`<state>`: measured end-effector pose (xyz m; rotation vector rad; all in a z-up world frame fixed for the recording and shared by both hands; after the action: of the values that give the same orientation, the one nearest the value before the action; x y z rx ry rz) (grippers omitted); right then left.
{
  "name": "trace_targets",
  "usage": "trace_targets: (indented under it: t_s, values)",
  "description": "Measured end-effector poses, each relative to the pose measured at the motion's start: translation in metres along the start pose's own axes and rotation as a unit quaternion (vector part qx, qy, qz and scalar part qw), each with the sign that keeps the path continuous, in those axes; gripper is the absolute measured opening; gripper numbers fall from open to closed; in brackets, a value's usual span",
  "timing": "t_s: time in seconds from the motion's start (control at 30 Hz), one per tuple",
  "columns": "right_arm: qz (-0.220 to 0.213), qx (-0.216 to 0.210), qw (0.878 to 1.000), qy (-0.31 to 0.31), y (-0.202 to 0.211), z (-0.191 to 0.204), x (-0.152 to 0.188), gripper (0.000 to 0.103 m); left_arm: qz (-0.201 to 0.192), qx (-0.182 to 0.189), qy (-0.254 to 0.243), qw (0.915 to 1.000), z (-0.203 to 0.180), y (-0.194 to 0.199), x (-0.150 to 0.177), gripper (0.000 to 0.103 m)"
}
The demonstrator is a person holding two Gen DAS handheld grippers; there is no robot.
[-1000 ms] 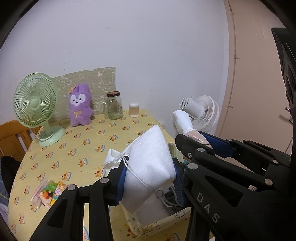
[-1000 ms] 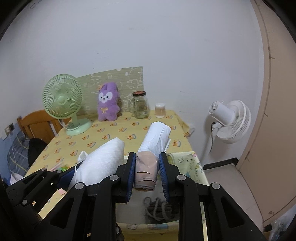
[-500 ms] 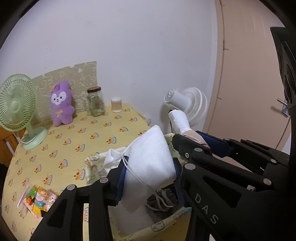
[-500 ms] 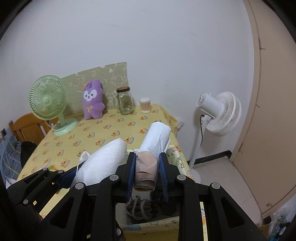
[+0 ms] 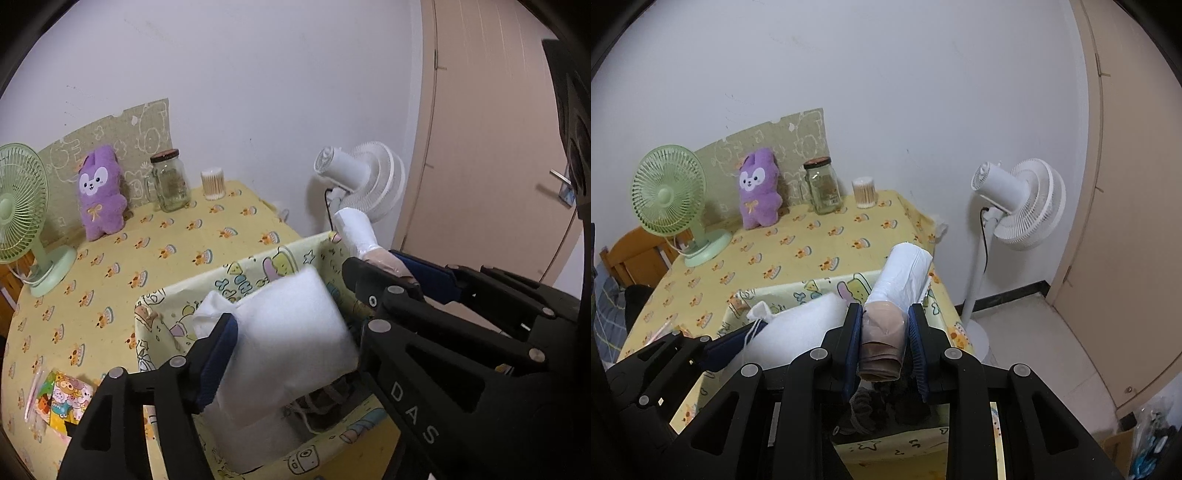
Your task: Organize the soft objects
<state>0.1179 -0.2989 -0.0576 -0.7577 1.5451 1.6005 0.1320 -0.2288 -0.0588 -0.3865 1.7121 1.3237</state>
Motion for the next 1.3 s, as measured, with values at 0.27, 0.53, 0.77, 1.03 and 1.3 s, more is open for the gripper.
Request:
trace_targets:
  t_s: [0.27, 0.53, 0.77, 1.03, 1.3]
  values:
    - [0.02, -0.02, 1.0, 0.001, -0.013, 0.005, 0.006, 0.028, 0.034, -0.023, -0.03, 0.9987, 0.005, -0.007, 0.007, 0.082]
    - [0.029, -0.049, 0.998, -0.002, -0.023, 0.012, 0.008, 0.028, 0.041, -0.036, -0.04, 0.9977, 0.012, -0.009, 0.007, 0.082]
    - [0.048, -0.051, 0.998, -0.003, -0.035, 0.016, 0.01, 0.036, 0.054, -0.043, -0.035, 0.997, 0.019, -0.017, 0.01, 0.082]
    - [0.036, -0.034, 0.999, -0.007, -0.032, 0.017, 0.011, 0.08, 0.062, -0.031, -0.015, 0.9975, 0.025, -0.02, 0.011, 0.082]
    - [0.04, -0.022, 0.999, -0.013, -0.026, 0.017, 0.009, 0.087, 0.06, -0.024, -0.003, 0.9979, 0.026, -0.015, 0.011, 0.083]
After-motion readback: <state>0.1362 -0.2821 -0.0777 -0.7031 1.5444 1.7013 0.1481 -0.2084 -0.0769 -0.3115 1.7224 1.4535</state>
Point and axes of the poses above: each gripper's, at about its wrist camera, not at the fingertips, and y roughly against the way its jaws point, z to its left, x to its underside, the point moved 2 cm from there along -y, roughly the way its jaws point, and after that the axes turned 3 degrees about -z, right-handed, at the moved point
